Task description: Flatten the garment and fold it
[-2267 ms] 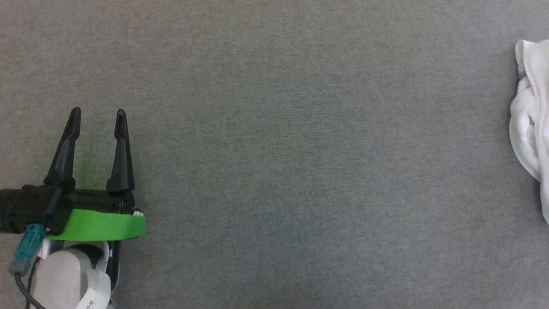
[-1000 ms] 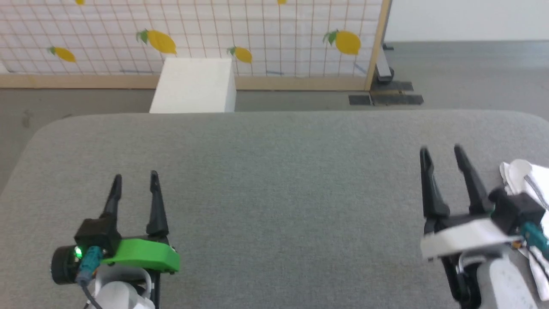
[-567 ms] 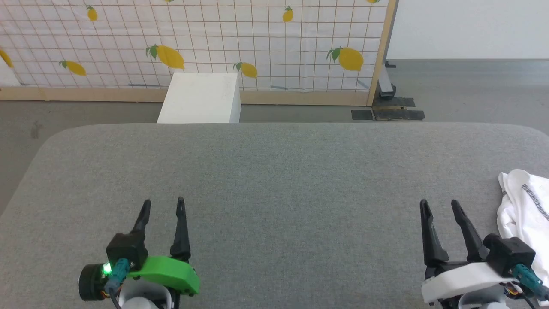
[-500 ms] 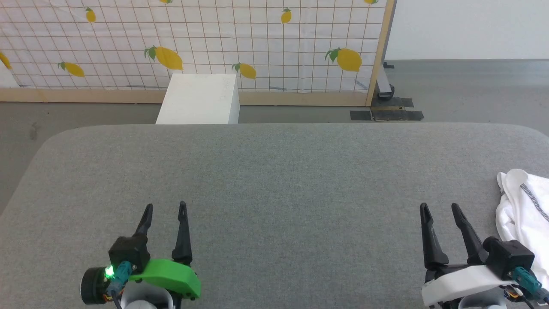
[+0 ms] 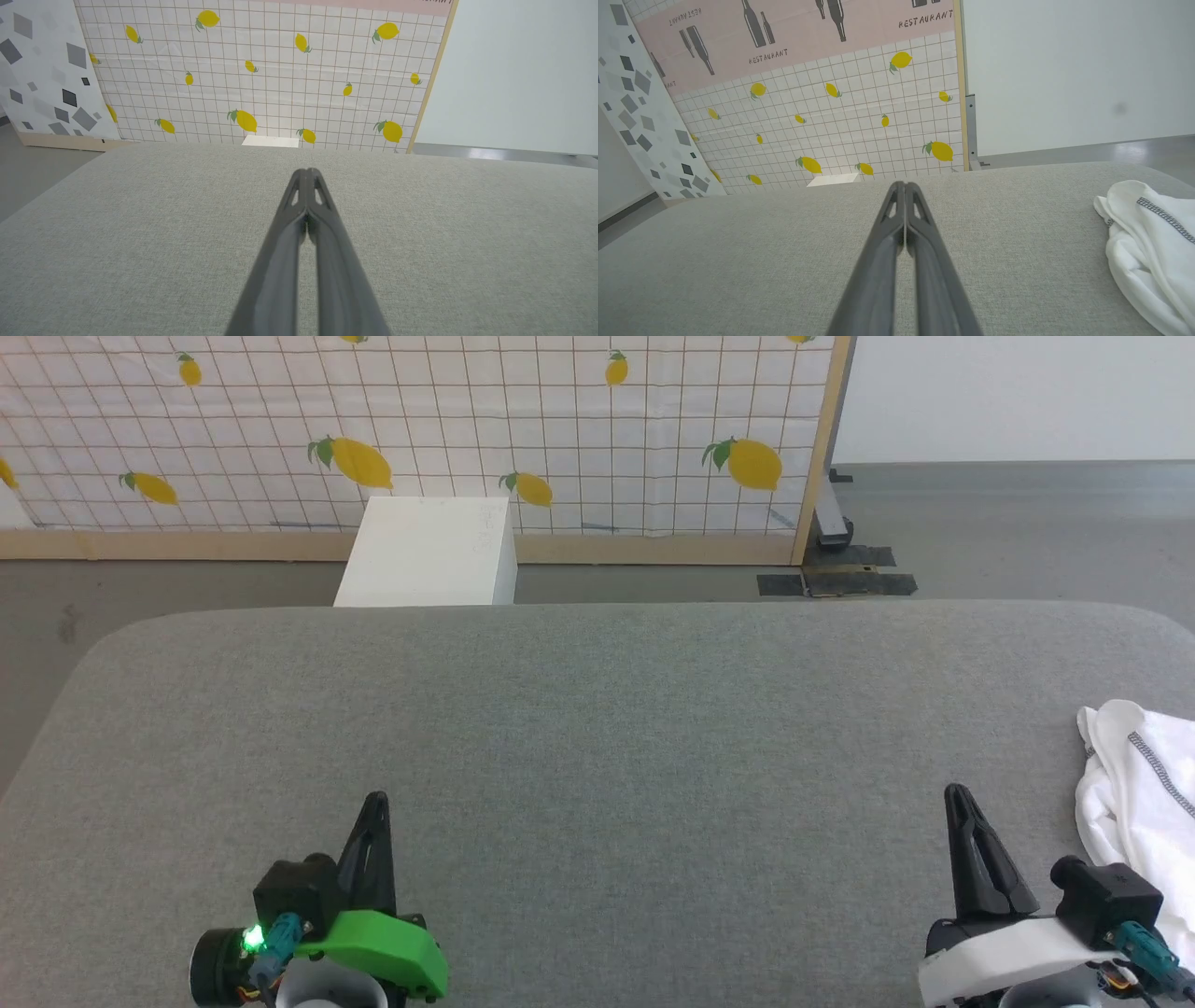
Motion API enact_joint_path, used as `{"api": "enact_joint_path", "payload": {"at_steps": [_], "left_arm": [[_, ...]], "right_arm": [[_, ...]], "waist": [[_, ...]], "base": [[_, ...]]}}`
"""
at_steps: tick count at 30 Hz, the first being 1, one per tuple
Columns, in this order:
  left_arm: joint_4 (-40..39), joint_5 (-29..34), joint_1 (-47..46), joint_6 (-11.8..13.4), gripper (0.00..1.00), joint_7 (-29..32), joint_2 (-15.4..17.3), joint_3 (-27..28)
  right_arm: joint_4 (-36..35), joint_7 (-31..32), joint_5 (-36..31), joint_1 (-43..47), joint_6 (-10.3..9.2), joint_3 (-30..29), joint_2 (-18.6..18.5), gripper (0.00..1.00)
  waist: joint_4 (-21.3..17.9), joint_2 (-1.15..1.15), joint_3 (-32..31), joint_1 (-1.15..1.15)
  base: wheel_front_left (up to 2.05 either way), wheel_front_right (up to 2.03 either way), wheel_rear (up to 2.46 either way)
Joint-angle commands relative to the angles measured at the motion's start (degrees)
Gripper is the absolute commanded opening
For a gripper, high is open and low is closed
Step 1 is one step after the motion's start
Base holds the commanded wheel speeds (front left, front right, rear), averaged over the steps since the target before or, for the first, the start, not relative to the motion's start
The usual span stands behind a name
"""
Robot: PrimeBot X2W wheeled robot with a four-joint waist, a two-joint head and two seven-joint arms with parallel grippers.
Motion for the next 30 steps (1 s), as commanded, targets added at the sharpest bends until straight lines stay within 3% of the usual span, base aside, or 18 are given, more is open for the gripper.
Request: {"api": "enact_joint_path", "payload": {"at_steps": [1, 30], "left_arm": [[-0.37, 0.28, 0.06, 0.0, 0.0, 0.39, -0.02, 0.14], [-3.47, 2.35, 0.47, -0.02, 0.0, 3.76, -0.21, 1.12]], "right_arm": [[-0.3, 0.38, -0.38, -0.06, 0.0, 0.05, 0.0, 0.0], [-2.68, 3.73, -3.24, -0.5, -0.02, 0.44, 0.02, 0.0]], "waist": [[0.01, 0.0, 0.04, 0.0], [0.04, 0.0, 0.73, 0.0]], "base": [[0.0, 0.0, 0.0], [0.0, 0.0, 0.0]]}}
